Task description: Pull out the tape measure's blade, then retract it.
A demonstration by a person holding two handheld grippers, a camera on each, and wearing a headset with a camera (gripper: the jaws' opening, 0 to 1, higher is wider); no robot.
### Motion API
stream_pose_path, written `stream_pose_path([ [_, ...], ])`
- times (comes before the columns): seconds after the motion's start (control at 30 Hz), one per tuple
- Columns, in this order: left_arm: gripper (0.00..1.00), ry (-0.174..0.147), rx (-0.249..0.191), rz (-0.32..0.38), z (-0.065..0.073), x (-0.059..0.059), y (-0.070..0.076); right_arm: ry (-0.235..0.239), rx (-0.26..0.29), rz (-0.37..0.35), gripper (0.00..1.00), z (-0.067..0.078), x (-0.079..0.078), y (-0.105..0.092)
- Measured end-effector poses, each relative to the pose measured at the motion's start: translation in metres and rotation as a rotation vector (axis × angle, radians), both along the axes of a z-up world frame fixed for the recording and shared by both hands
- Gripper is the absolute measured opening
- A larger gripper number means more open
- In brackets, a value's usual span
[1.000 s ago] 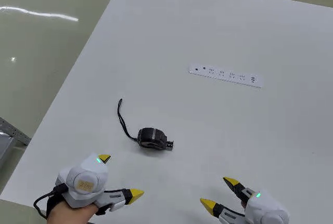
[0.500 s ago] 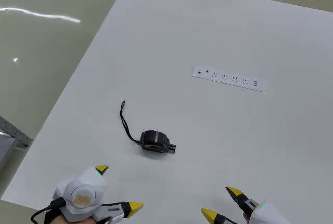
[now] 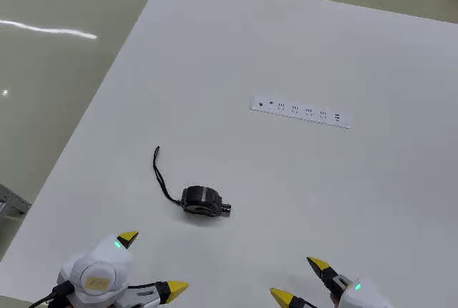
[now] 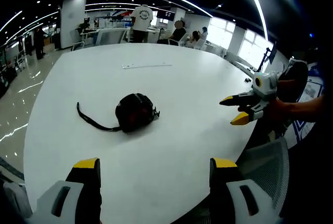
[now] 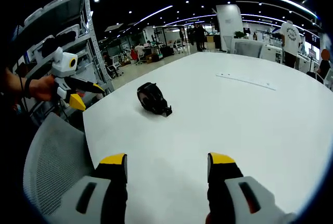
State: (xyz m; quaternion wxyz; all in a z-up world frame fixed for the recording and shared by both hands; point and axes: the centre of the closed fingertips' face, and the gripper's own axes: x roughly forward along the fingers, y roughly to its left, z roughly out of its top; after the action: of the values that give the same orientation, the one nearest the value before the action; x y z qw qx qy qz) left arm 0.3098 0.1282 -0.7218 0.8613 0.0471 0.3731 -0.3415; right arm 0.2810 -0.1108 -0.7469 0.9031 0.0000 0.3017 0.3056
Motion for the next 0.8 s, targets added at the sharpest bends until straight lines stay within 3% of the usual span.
stream_pose_path([
  [0.3, 0.83, 0.002, 0.002, -0.004, -0.001, -0.002, -0.002, 0.011, 0.009, -0.003, 0.63, -0.001, -0.005, 0.001],
  [0.8, 0.84, 0.042, -0.023, 0.030, -0.006, -0.004, 0.004, 0.031, 0.018, 0.001, 0.63, -0.009, -0.011, 0.001],
])
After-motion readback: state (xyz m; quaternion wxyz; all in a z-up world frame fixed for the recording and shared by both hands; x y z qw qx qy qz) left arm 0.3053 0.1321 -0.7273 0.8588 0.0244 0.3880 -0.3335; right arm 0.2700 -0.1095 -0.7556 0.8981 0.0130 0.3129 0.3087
